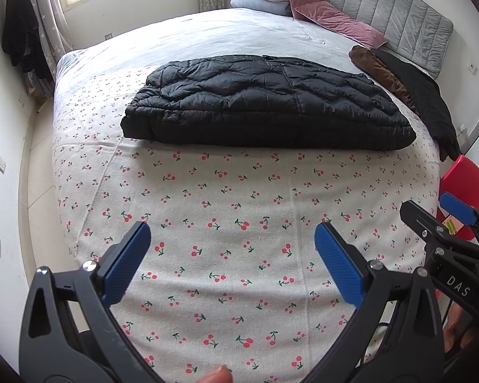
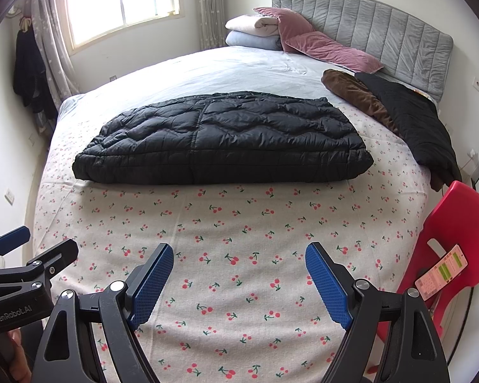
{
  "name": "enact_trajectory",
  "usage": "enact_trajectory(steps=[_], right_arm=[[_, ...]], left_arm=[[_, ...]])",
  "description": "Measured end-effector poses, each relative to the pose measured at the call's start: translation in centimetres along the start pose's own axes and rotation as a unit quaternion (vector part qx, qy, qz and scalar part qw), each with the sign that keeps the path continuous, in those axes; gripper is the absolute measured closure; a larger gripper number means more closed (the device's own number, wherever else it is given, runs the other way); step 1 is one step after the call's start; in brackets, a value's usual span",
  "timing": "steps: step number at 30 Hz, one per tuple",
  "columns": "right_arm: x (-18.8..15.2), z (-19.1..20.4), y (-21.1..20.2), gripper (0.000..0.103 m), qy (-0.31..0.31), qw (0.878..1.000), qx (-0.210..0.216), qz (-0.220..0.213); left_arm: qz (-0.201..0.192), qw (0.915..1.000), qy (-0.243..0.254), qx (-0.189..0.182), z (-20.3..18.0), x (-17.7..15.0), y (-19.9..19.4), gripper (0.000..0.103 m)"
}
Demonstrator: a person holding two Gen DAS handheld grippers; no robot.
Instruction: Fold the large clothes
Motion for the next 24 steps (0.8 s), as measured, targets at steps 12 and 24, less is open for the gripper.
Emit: enact_trajectory(steps=[12,24], right_arm=[[-0.03,0.07,0.01,0.017,0.000,1.000,0.000,0.000],[-0.60,0.26,0.65,0.017,0.000,1.000,0.003,0.008]], left_arm=[[-0.001,1.0000,-0.003,0.002,0.10,0.03,-0.12,0.001],[0.007,0.9999,-0.008,0.007,0.38,-0.40,0.42,0.001]])
Point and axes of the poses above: each gripper's, at about its wrist camera, not at the fingertips, and y roughly the way its jaws point, z to its left, x to its top, the point moved 9 cm from there along y, roughly the way its jaws point, and after that the axes turned 7 degrees about y, right-handed, at the moved point
